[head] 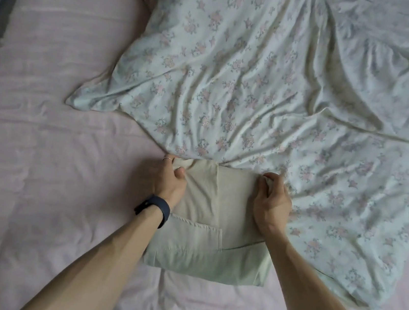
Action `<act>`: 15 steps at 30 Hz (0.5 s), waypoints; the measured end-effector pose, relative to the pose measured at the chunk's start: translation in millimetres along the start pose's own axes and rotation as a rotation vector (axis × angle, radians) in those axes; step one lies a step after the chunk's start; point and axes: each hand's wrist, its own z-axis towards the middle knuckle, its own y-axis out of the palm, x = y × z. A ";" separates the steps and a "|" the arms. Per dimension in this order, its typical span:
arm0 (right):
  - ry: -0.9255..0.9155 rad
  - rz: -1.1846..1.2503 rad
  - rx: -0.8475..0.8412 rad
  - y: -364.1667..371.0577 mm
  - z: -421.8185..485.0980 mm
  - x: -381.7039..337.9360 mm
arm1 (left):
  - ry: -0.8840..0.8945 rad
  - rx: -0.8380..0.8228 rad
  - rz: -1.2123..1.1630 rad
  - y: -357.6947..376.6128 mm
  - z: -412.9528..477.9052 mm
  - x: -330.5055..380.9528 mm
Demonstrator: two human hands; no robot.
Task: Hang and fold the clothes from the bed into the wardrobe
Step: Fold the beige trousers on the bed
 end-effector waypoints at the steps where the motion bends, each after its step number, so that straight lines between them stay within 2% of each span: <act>1: -0.018 -0.011 0.010 1.7 -0.1 2.3 | 0.022 0.010 0.026 4.4 0.7 -2.8; 5: -0.044 -0.108 0.010 1.8 -2.7 0.7 | 0.168 0.054 0.125 13.6 -5.8 -5.0; 8: 0.028 -0.198 0.033 -6.1 -15.5 -11.1 | 0.470 0.230 0.353 6.6 -26.3 -4.5; 10: 0.002 -0.290 0.068 -16.6 -37.1 -20.1 | 0.687 0.246 0.468 0.2 -48.3 -13.1; 13: -0.245 -0.420 0.106 -27.5 -87.7 -23.7 | 0.834 0.157 0.514 0.1 -87.6 -36.6; 15: -0.418 -0.495 -0.010 -25.6 -123.8 -19.0 | 0.843 0.096 0.629 8.6 -110.0 -54.2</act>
